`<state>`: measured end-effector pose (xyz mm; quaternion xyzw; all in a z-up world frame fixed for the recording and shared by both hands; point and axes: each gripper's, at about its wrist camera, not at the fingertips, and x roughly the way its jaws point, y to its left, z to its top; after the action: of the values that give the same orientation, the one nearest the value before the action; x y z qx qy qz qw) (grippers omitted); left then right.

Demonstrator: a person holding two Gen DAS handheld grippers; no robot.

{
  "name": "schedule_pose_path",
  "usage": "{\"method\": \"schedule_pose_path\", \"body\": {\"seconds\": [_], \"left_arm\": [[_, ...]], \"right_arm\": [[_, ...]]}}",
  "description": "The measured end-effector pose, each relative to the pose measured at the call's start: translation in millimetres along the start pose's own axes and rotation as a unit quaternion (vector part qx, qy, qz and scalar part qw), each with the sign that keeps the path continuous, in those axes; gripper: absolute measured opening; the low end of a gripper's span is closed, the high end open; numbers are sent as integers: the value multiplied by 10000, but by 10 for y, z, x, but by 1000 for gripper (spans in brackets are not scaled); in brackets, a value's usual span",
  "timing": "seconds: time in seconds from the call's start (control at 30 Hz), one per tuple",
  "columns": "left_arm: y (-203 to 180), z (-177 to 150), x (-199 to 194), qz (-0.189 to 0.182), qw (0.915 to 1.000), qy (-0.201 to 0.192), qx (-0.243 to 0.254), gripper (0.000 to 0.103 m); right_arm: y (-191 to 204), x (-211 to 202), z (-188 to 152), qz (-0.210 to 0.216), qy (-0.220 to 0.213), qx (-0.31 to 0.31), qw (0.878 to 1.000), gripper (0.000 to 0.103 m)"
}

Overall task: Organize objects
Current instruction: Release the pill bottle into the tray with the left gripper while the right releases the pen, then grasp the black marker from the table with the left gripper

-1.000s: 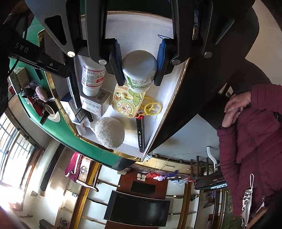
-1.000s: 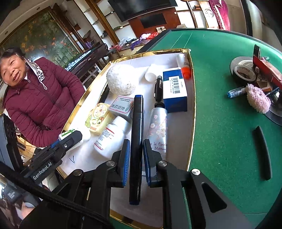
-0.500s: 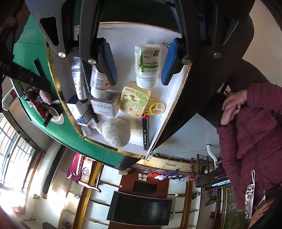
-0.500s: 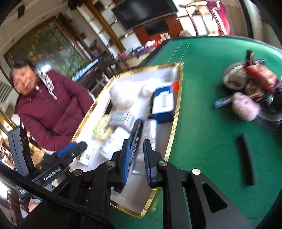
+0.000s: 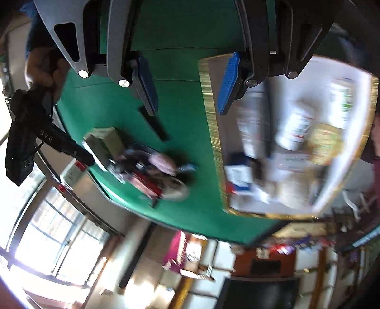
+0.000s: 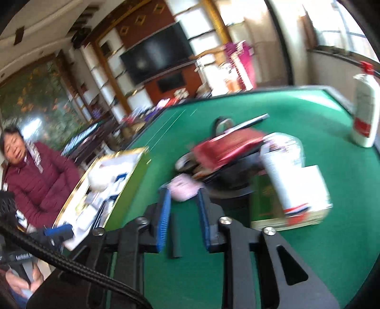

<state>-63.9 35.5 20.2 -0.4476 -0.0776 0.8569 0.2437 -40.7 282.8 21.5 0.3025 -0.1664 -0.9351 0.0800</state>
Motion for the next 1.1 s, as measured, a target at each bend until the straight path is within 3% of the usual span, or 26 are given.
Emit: {"method": "schedule_pose_path", "body": {"seconds": [0.07, 0.17, 0.27, 0.47, 0.5, 0.53, 0.57, 0.67, 0.8, 1.1], "left_arm": [[-164, 95, 245, -153, 9994, 275, -115, 46], [-364, 262, 640, -66, 9975, 652, -279, 45], [-496, 358, 923, 110, 9951, 920, -349, 45], [-698, 380, 1307, 796, 9902, 1135, -170, 44], [-710, 366, 1356, 819, 9898, 1157, -147, 39], [-752, 344, 1399, 944, 9892, 1117, 34, 33], [-774, 326, 1394, 1142, 9880, 1012, 220, 14], [-748, 255, 1352, 1138, 9882, 929, 432, 8], [-665, 156, 1243, 1095, 9886, 796, 657, 8], [-748, -7, 1206, 1279, 9836, 342, 1221, 8]], "right_arm": [[-189, -158, 27, -82, -237, 156, 9996, 30], [-360, -278, 30, -1, -349, 334, 9988, 30], [-474, -333, 25, 109, -335, 498, 9981, 30], [-558, -407, 11, 348, -340, 592, 9971, 30], [-574, -416, 16, 348, -349, 587, 9971, 31], [-599, -431, 20, 335, -369, 606, 9969, 34], [-633, -449, 21, 322, -403, 639, 9966, 36], [-744, -512, 30, 192, -486, 723, 9960, 42], [-891, -531, 65, -168, -479, 724, 9961, 43], [-664, 47, 167, -975, 423, -324, 9938, 43]]}}
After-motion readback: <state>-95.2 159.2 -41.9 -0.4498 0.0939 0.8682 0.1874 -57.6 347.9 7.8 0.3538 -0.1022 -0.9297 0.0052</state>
